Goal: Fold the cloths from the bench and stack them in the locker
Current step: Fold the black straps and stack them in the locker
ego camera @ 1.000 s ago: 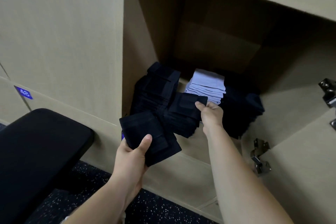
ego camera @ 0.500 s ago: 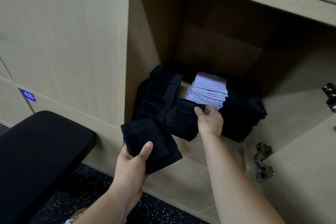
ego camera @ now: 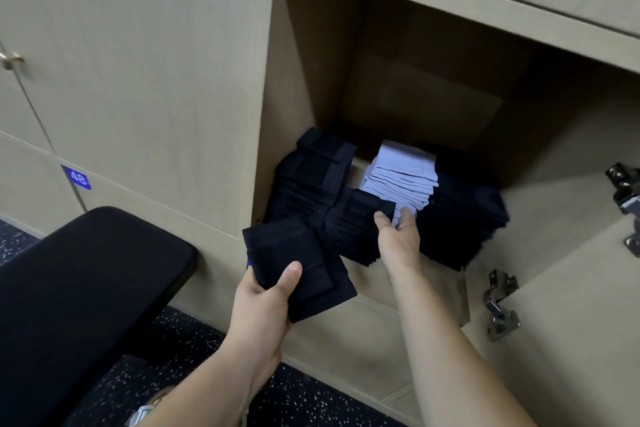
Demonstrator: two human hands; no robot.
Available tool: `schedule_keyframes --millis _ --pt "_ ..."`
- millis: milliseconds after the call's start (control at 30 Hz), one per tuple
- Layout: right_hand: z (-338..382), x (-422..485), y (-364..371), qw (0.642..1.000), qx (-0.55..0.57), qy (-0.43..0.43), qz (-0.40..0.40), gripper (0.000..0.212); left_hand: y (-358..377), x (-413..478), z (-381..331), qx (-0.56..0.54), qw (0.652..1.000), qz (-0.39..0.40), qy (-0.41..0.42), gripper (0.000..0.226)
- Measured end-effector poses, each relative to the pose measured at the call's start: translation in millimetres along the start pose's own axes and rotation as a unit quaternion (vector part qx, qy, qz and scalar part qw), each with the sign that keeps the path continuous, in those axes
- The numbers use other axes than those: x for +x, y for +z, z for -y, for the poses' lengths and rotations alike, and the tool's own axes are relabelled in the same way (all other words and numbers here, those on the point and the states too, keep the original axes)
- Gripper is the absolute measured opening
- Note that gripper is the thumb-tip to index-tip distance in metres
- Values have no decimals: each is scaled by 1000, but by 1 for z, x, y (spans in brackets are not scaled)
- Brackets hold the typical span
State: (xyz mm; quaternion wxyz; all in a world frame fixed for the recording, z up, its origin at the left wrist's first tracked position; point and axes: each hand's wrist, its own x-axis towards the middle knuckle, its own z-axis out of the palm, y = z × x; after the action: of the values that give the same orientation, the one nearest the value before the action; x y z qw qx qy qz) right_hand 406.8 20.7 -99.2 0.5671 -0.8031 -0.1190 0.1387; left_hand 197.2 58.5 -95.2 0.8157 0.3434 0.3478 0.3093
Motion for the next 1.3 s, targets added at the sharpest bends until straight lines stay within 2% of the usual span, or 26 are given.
schedule_keyframes --millis 67,133,233,300,400,500,633,733,867,967,1100,1200,1300 --pt "11 -18 -4 999 -6 -39 -16 62 -2 -6 -5 2 1000 3 1 26" --pt "26 -42 -7 996 -20 -89 3 54 -3 -15 -9 6 1000 5 4 25" --pt "48 -86 -9 981 -34 -134 135 44 -5 -31 -16 18 1000 11 9 23" --pt "54 -110 -7 964 -57 -144 217 45 -7 -45 -21 32 999 21 15 24" --pt "59 -134 -3 950 -88 -145 264 41 -12 -65 -29 46 998 35 26 24" --pt "66 -148 -3 944 -95 -151 277 41 -19 -81 -36 64 997 43 27 27" --pt "80 -161 -9 947 -64 -143 280 17 -22 -96 -43 96 992 76 8 28" --pt "85 -163 -17 957 -69 -151 238 16 -22 -99 -46 99 993 65 -7 26" --pt "78 -164 -28 977 -40 -139 155 22 -18 -93 -46 46 999 22 -16 21" --pt "68 -168 -35 983 -12 -138 123 23 -12 -90 -45 5 1000 -18 -18 18" --pt "51 -170 -46 985 19 -95 143 25 -7 -84 -37 6 998 -58 -2 20" --pt "45 -167 -57 979 15 -40 201 13 0 -80 -32 25 998 -65 1 18" --pt "43 -158 -65 970 -14 -6 241 12 8 -75 -30 27 998 -61 0 15"
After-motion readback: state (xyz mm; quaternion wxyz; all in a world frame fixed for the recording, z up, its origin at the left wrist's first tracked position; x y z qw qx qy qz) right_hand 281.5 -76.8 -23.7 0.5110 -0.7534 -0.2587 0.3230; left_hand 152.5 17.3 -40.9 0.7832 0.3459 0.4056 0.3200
